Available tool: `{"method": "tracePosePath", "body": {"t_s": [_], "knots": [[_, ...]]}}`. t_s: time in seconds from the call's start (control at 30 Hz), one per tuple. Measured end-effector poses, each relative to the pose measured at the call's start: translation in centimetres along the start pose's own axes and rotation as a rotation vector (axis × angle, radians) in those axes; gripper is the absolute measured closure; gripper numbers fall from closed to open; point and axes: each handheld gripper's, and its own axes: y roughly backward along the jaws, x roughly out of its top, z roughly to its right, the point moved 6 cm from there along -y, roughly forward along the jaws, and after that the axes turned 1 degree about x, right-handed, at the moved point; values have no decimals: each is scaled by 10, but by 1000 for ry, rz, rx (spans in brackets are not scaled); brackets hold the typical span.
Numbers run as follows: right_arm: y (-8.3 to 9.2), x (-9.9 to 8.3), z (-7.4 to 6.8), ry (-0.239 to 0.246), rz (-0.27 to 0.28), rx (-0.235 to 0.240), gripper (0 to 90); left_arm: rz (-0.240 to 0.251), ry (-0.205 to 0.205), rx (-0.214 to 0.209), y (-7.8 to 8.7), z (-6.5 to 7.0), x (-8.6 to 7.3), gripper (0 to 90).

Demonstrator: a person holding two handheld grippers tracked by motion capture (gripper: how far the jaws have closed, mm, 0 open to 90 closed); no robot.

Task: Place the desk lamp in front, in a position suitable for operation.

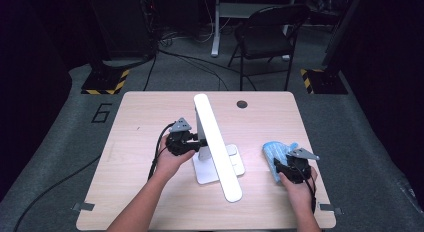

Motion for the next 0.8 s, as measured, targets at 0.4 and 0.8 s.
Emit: {"method": "tracePosePath", "body": {"t_s": [0.4,0.8], "knots": [[1,0,-1,-25,10,11,480,-15,-18,16,4,6,-2,708],[19,14,-9,-20,128,9,482,-18,-34,111,16,6,-8,742]]}}
